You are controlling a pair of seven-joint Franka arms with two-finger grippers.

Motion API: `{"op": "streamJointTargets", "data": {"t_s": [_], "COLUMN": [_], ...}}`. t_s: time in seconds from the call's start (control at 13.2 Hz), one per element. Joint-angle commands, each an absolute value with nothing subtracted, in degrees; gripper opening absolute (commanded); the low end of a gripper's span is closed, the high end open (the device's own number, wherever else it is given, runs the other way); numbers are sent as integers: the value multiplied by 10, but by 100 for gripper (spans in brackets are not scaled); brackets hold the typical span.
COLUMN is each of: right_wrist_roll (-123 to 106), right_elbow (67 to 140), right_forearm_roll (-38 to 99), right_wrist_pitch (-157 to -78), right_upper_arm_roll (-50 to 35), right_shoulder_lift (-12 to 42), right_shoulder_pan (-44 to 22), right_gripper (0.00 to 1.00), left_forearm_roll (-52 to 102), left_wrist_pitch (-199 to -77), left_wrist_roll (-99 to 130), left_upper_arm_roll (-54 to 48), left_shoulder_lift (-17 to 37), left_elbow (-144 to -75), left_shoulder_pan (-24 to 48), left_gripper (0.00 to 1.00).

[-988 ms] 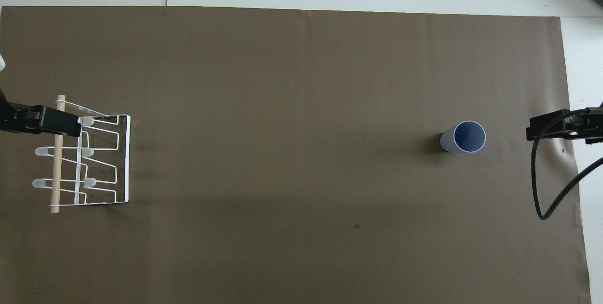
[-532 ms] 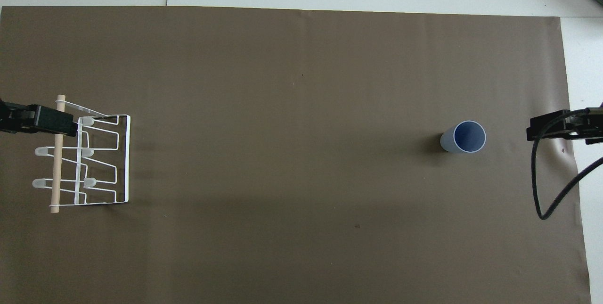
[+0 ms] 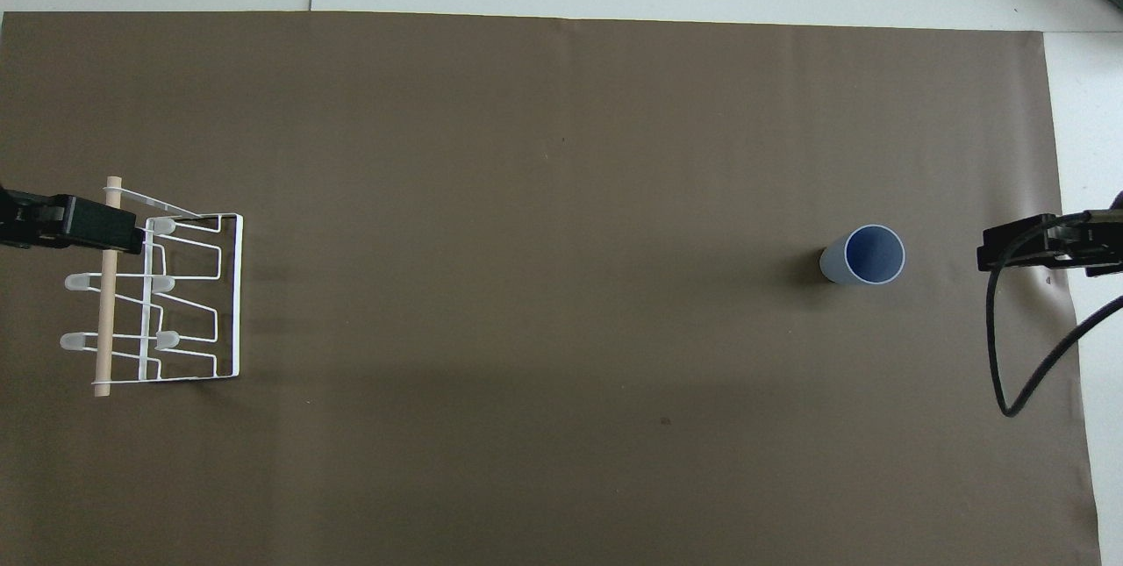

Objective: Hang cup on cup holder

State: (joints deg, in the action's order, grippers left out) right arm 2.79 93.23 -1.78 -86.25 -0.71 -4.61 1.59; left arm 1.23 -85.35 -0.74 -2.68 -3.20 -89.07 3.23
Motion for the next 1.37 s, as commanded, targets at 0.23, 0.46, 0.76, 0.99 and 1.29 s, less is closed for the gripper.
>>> {"op": "streamJointTargets", "data": {"t_s": [0.23,0.46,0.76,0.99,1.29], "right_wrist_roll": [11,9,4,-10,-55], "right_elbow": [970,972,976,996,1033], "right_forearm_roll": [-40,-42,-42,-42,-32], "right_wrist_pitch": [-887,-893,-896,-907,-943], "right_upper_arm_roll": [-10,-11,-11,-11,-8], "right_shoulder_lift": [-70,-71,-73,-76,-82], "right_shoulder_pan": [24,22,22,25,50], "right_gripper": [100,100,100,100,100], "left_forearm_roll": [2,2,2,2,2], "left_wrist_pitch": [-850,-850,-850,-850,-850], "left_wrist_roll": [-2,-2,-3,-2,-3], "left_upper_arm_roll": [-31,-31,-31,-31,-31], "left_shoulder_lift": [-47,-47,-47,-47,-47], "left_elbow": [-906,-906,-906,-906,-906], "left_shoulder_pan": [27,27,27,27,27], "left_gripper": [100,100,100,100,100]}}
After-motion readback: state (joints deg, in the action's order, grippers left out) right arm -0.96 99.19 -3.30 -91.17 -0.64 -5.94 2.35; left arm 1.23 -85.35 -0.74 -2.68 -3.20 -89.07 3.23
